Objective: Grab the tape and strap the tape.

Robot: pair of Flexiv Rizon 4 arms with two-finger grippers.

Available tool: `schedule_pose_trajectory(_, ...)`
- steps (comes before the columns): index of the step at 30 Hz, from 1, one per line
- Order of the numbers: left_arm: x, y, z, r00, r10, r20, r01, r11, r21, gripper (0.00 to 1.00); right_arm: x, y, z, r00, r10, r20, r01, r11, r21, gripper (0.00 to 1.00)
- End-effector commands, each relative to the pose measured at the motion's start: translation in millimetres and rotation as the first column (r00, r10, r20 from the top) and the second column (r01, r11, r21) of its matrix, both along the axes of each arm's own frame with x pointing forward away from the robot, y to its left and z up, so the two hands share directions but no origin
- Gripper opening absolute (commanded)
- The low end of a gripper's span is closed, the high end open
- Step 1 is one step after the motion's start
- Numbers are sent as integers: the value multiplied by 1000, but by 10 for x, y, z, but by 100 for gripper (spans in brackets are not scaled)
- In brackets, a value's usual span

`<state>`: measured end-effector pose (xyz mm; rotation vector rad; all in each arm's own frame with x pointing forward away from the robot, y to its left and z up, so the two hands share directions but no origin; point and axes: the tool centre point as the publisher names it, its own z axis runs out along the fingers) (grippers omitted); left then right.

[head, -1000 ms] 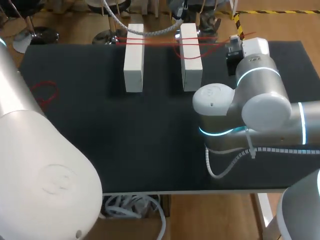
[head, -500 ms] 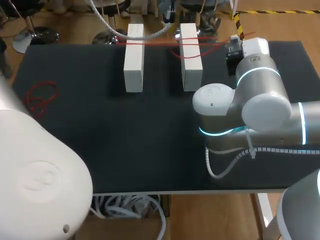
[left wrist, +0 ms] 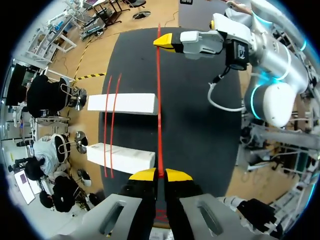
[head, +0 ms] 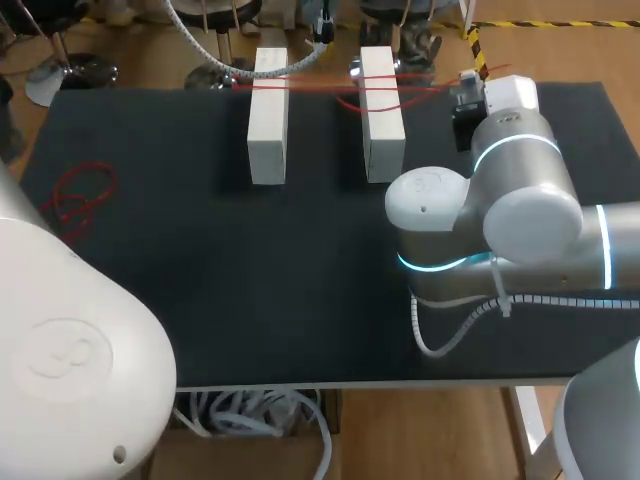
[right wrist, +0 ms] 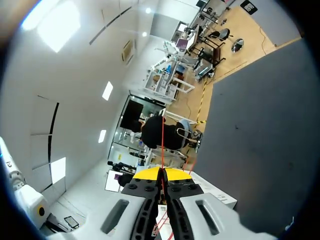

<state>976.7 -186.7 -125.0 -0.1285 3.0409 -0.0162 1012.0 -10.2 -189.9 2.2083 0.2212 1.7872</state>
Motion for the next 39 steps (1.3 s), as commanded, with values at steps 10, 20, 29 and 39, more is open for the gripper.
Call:
schedule_pose_trajectory(10, 12, -5, 1, 1000, 0, -3, 0, 1000, 4, 0, -9, 47, 35, 1000, 18, 13, -17, 998, -57, 0)
schedule_pose_trajectory(20, 12, -5, 1, 1000, 0, -3, 0, 1000, 4, 0, -128, 299, 300, 973, 219, 78, -125, 776, -619, 0)
schedule_pose_trajectory(29, 12, -5, 1, 1000, 0, -3, 0, 1000, 4, 0, 82, 256, 547, 952, 265, 155, -23, 565, -825, 0)
schedule_pose_trajectory(39, 12, -5, 1, 1000, 0, -3, 0, 1000, 4, 0, -21, 181, 570, 952, 272, 138, -24, 519, -854, 0)
